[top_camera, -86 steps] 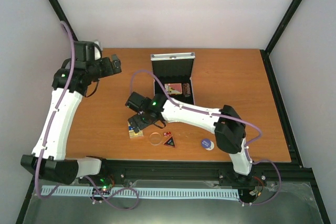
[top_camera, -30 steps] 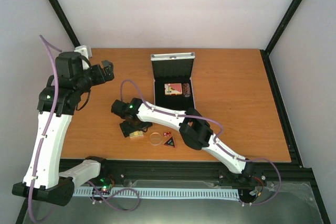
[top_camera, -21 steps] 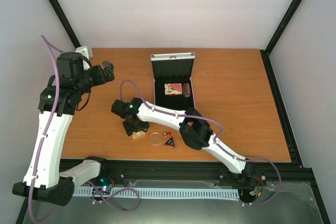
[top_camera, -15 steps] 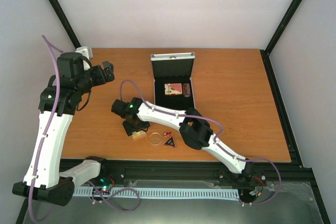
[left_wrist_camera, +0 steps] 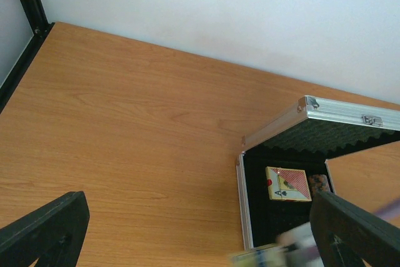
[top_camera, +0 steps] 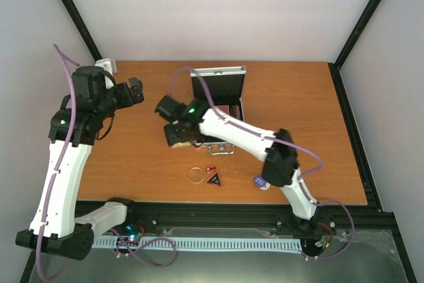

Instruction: Pack up texas hold em set

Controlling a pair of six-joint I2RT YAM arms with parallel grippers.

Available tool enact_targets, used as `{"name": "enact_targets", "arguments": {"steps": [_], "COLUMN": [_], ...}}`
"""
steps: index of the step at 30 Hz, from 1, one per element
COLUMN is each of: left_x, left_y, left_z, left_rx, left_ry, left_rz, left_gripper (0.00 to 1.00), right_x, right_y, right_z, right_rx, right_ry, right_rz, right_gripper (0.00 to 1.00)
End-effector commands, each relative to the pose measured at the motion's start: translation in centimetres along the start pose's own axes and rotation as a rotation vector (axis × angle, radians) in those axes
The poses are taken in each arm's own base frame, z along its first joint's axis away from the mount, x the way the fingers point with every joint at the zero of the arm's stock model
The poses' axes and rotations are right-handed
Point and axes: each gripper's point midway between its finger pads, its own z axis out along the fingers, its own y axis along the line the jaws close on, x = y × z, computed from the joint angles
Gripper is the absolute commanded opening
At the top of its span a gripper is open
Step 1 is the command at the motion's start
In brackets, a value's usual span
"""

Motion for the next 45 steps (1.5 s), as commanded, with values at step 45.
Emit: {"name": "enact_targets", "arguments": {"steps": [45], "left_x": [4.1], "left_y": [0.8], "left_z": [2.7], "left_rx": [-0.011], "left_ry": [0.121], "left_rz": [0.047], "left_gripper": [1.0], "right_x": [-3.0], "right_y": [-18.4], "right_z": [4.3], "right_rx": [0.068], "right_ry": [-0.381], "right_rz": [1.399], "right_gripper": [0.03]}}
